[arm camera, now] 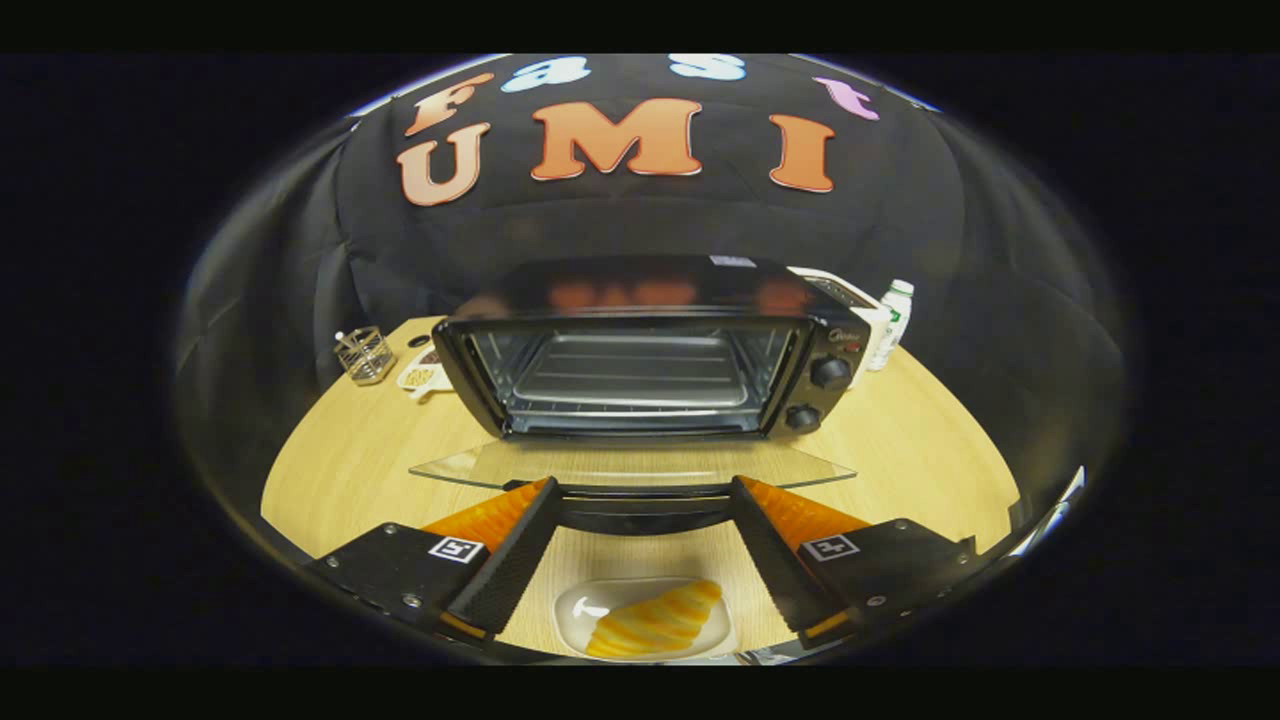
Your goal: Open the toaster oven, put the food inside, and close the toaster oven door.
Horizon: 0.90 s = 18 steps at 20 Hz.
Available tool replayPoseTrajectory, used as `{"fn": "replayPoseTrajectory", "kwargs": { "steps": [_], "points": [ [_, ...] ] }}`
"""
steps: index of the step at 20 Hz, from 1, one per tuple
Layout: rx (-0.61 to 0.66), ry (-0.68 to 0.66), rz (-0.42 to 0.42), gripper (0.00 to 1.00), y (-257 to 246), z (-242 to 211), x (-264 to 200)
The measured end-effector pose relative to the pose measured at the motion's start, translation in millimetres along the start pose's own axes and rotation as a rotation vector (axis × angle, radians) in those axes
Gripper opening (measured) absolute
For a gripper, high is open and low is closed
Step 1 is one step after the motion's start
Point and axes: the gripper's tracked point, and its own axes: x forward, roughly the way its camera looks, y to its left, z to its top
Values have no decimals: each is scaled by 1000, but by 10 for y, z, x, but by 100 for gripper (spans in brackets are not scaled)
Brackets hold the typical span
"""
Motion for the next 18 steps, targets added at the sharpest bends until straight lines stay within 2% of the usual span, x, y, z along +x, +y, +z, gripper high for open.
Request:
{"fn": "replayPoseTrajectory", "kwargs": {
  "steps": [9, 12, 15, 18],
  "points": [
    [-56, 181, -14, 98, 31, -886, 321],
    [-30, 174, -2, 97, 64, -895, 285],
    [-43, 168, -53, 98, -57, -854, 190],
    [1, 156, -61, 99, -81, -832, 28]
  ]
}}
